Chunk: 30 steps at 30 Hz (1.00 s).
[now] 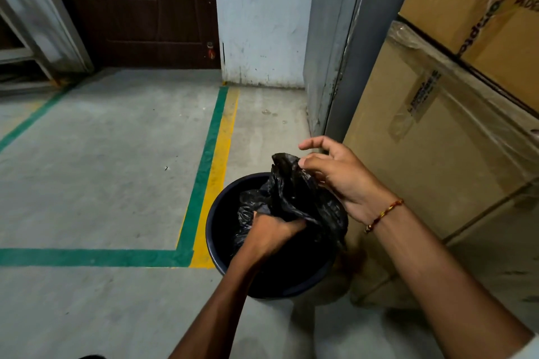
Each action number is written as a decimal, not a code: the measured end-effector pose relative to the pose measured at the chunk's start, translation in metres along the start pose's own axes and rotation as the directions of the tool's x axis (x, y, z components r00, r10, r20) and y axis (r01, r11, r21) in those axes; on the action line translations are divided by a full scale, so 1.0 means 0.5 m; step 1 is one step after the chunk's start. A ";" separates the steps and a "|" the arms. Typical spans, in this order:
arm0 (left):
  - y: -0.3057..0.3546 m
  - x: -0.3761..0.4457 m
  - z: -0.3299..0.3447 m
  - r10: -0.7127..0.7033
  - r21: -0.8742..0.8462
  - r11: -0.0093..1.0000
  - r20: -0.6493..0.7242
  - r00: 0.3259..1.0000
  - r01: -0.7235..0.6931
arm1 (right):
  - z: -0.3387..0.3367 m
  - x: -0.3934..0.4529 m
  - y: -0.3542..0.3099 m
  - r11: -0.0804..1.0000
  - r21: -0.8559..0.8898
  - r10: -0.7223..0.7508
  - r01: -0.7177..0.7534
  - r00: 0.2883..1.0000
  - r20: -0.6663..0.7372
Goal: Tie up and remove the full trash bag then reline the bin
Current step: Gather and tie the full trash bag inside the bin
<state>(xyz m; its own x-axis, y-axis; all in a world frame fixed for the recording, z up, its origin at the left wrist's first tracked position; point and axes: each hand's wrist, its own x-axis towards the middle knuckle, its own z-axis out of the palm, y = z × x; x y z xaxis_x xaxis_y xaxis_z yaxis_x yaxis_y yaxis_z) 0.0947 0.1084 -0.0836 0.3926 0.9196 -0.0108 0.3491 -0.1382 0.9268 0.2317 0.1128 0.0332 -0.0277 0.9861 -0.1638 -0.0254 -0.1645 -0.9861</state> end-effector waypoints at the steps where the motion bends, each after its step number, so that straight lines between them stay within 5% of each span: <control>1: 0.006 0.001 -0.004 0.042 -0.096 0.994 -0.118 0.992 -0.054 | -0.002 -0.002 0.011 0.998 0.062 0.001 -0.001 1.000 0.004; 5: 0.020 0.001 -0.011 0.183 -0.098 0.971 -0.289 0.939 -0.220 | -0.039 -0.016 0.055 0.962 0.252 -0.076 0.103 0.990 -0.116; 8: 0.021 -0.008 -0.013 0.132 -0.185 0.964 -0.285 0.950 -0.189 | -0.075 -0.034 0.109 0.986 -0.106 -0.147 0.132 0.977 -0.156; 11: 0.025 -0.019 -0.007 0.074 -0.270 0.951 -0.279 0.957 -0.152 | -0.085 -0.045 0.173 0.875 -0.466 -0.157 0.130 0.987 -0.021; 14: 0.035 -0.005 -0.004 -0.036 -0.335 0.941 -0.256 0.966 -0.054 | -0.063 -0.048 0.187 0.793 -0.548 -0.224 0.268 0.963 0.147; 17: 0.051 0.011 -0.004 -0.104 -0.419 0.908 -0.225 0.969 0.000 | -0.021 -0.036 0.178 0.797 -0.504 -0.286 0.333 0.943 0.171; 22: 0.081 0.025 -0.014 0.170 -0.217 0.945 -0.316 0.933 -0.246 | 0.025 -0.013 0.180 0.941 -0.315 -0.102 0.123 0.991 0.084; 26: 0.068 0.040 -0.031 0.116 -0.043 0.990 -0.318 0.941 -0.137 | 0.045 0.005 0.191 0.830 -0.549 -0.086 0.097 0.995 0.045; 30: 0.104 0.032 -0.034 0.196 0.074 0.981 -0.331 0.923 -0.182 | 0.066 0.018 0.184 0.829 -0.547 -0.131 0.112 0.991 0.004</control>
<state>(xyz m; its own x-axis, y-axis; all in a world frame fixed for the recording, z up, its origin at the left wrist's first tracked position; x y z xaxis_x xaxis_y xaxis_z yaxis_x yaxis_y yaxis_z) 0.1049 0.1221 -0.0290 0.1494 0.9434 0.2960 0.3336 -0.3299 0.8831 0.1960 0.1058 -0.0580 -0.0285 0.9990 -0.0332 0.5227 -0.0135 -0.8524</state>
